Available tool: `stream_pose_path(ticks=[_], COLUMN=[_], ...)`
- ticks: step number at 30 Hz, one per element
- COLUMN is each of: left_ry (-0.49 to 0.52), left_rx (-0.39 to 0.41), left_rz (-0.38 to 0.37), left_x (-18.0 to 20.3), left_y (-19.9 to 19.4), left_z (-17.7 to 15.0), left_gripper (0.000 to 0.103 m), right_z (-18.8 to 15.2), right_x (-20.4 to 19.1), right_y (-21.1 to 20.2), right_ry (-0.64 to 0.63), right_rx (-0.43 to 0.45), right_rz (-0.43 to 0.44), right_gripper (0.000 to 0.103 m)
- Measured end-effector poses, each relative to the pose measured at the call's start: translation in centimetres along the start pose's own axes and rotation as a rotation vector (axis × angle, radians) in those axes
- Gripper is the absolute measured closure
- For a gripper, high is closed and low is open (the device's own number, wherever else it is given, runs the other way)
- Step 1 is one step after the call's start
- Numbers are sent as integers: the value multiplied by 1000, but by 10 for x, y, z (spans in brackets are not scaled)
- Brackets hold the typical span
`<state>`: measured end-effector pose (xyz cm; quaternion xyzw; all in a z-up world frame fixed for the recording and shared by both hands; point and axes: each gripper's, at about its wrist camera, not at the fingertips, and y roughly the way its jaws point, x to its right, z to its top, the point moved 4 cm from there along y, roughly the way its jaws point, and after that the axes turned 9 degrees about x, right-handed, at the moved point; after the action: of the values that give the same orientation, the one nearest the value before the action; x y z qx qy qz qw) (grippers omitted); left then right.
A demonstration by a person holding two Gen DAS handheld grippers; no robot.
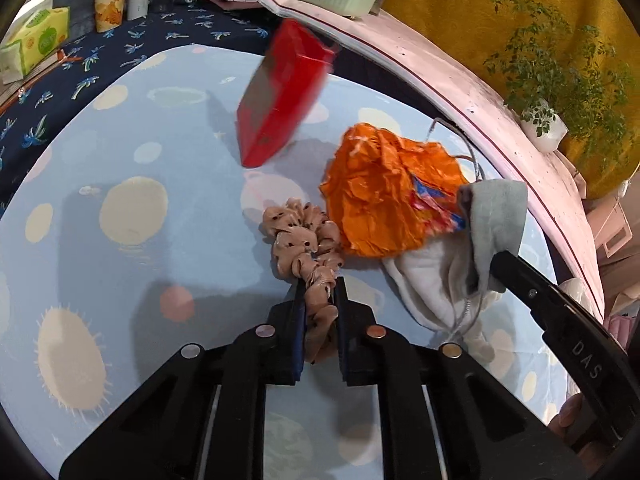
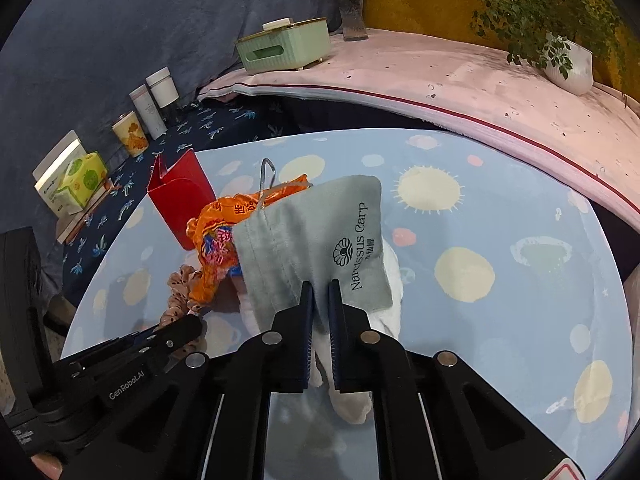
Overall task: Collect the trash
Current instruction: 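Grasp the pink scrunchie with the left gripper while the right gripper grasps the grey pouch, then lift the scrunchie and grey pouch and carry both toward the white bin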
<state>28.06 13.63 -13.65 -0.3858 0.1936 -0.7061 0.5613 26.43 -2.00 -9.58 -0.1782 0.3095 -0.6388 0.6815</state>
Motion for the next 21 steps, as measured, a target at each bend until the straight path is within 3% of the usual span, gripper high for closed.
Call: stream_pose_path(ticks=[11,21], left_ry=[30,116], left_rx=[51,92], left_rz=[-50,-123], left_x=[42,117], left_y=[-38,-73], left_z=[-3,-9], left_gripper=[93,93], right_z=[7,18], right_x=[35,74], right_y=[-56,-109], right_ry=[50,101], right_rx=[79,165], right_rz=[-14,-42], right_gripper=[97,97])
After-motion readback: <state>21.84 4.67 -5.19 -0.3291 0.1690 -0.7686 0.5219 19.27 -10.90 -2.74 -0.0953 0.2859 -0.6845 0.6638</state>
